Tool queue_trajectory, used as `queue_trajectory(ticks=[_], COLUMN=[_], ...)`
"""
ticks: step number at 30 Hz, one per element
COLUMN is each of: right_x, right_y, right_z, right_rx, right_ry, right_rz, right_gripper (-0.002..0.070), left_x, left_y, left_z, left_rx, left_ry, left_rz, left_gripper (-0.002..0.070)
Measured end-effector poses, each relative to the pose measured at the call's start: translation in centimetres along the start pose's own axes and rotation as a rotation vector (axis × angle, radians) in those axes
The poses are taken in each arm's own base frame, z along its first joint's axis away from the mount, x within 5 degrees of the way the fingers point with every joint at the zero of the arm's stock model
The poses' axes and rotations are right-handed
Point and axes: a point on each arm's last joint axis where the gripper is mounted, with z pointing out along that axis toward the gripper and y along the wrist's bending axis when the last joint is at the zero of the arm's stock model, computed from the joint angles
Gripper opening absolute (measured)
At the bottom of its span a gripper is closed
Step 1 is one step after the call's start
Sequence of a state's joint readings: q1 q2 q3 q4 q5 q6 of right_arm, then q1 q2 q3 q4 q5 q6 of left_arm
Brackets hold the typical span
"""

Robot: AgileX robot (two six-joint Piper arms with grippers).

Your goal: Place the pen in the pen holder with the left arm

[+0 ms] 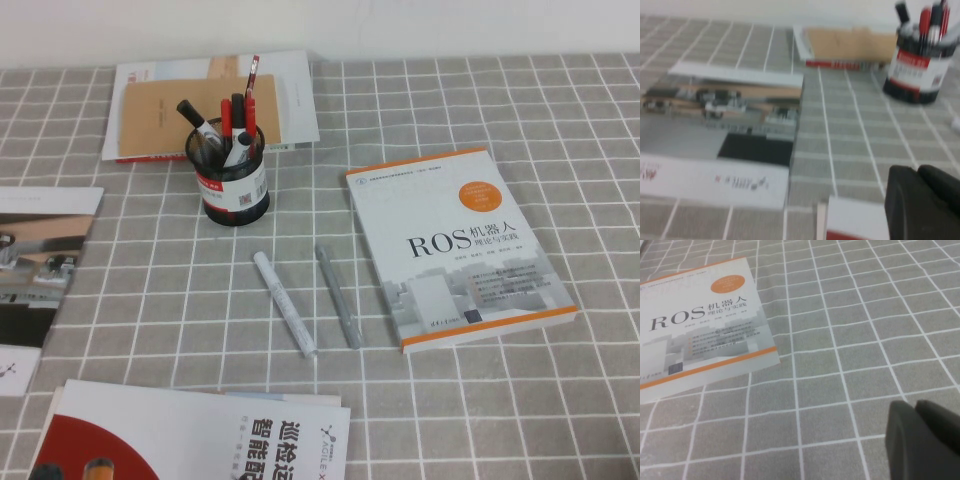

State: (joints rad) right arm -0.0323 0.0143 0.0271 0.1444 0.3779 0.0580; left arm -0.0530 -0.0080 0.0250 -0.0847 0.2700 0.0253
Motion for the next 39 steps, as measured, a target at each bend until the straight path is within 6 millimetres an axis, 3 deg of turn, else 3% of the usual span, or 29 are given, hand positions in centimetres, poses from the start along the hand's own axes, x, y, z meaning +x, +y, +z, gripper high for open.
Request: queue_trajectory(ticks=[6,39], right_x=[0.0,0.0], right_y=[0.0,0.0], right_z=[0.0,0.0], right_rx=[0.0,0.0], right_ry=[0.0,0.0], right_rz=[0.0,0.0], right_gripper=[-0.0015,-0.0015], left_x=[0.95,1.03], left_y=[0.07,0.09], left_z=[-0.05,-0.07], left_rx=[-0.007,-0.008], left_ry=[0.105,0.112], left_rz=[0.028,0.038], left_gripper=[0.0,0.0])
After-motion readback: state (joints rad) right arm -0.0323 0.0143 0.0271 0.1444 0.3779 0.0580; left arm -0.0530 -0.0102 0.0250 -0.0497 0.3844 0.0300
